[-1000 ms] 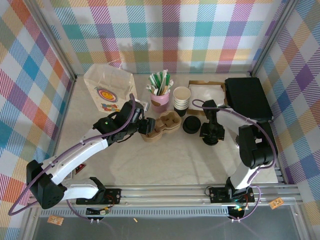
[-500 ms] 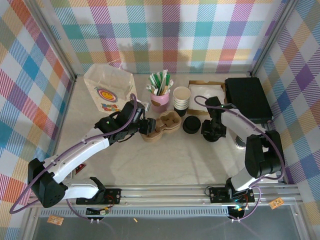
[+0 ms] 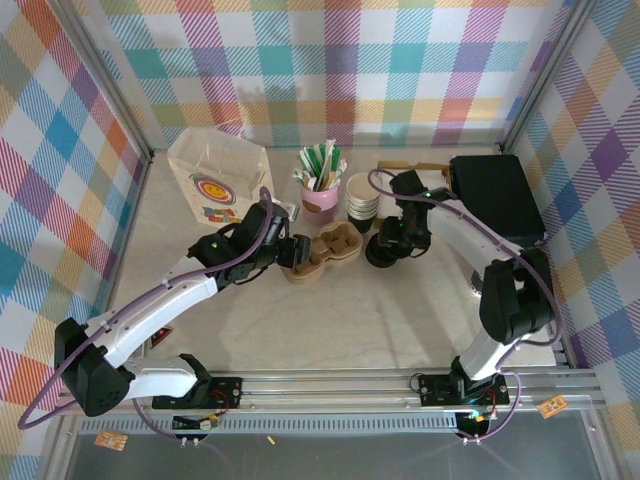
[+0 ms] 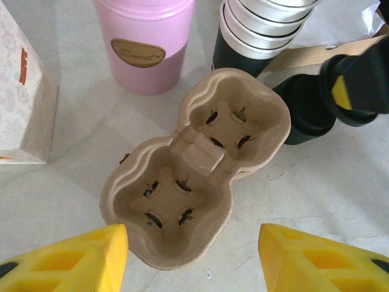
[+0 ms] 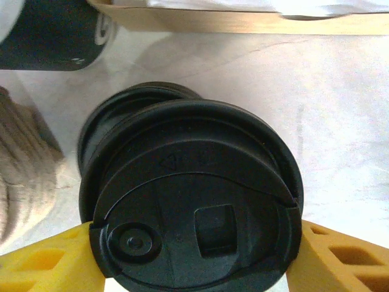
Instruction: Pack the takeout coffee
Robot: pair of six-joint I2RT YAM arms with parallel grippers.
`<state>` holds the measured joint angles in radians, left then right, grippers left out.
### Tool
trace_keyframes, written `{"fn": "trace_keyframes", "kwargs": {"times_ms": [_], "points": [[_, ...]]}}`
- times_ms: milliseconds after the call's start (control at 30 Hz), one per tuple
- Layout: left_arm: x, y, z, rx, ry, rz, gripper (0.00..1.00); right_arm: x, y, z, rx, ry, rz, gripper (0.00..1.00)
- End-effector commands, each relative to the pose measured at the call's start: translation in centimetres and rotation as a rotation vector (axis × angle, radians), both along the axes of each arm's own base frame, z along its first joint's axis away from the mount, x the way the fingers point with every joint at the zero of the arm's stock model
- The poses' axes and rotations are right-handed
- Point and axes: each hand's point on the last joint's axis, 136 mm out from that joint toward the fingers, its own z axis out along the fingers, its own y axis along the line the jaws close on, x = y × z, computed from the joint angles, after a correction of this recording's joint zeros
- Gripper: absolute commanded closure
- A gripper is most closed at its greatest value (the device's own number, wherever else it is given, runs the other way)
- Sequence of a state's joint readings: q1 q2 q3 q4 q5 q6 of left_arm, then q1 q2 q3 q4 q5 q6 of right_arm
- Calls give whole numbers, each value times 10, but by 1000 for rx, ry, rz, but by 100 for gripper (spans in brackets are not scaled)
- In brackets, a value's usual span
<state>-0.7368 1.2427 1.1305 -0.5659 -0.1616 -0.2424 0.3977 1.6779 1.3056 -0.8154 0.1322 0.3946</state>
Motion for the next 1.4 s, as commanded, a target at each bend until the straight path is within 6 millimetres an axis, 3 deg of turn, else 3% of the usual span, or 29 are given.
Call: {"fn": "trace_keyframes", "kwargs": {"times_ms": [0,300,500,633,833,1067,1233,1367], "points": [[4,9,19,-33,-55,39,42,8,23,-4,31,12,44,33],[0,18,23,-28,-71,65,41,7,21,-15,-31,48,47,18],[2,19,26,-27,-81,70,41,5,18,-4,-37,26,50,7],[8,26,46,3,-134,91,41,2,18,13,-15,1,37,7],[39,73,103,52,-211,260,42,-14,11,44,14,-28,7,8],[77,127,132,58,-172,464,43,-29,23,88,74,-96,57,15],[101,173,136,2,-127,638,42,-23,69,116,106,-153,222,19],[114,210,141,-22,-145,745,40,-12,108,116,93,-157,324,21]]}}
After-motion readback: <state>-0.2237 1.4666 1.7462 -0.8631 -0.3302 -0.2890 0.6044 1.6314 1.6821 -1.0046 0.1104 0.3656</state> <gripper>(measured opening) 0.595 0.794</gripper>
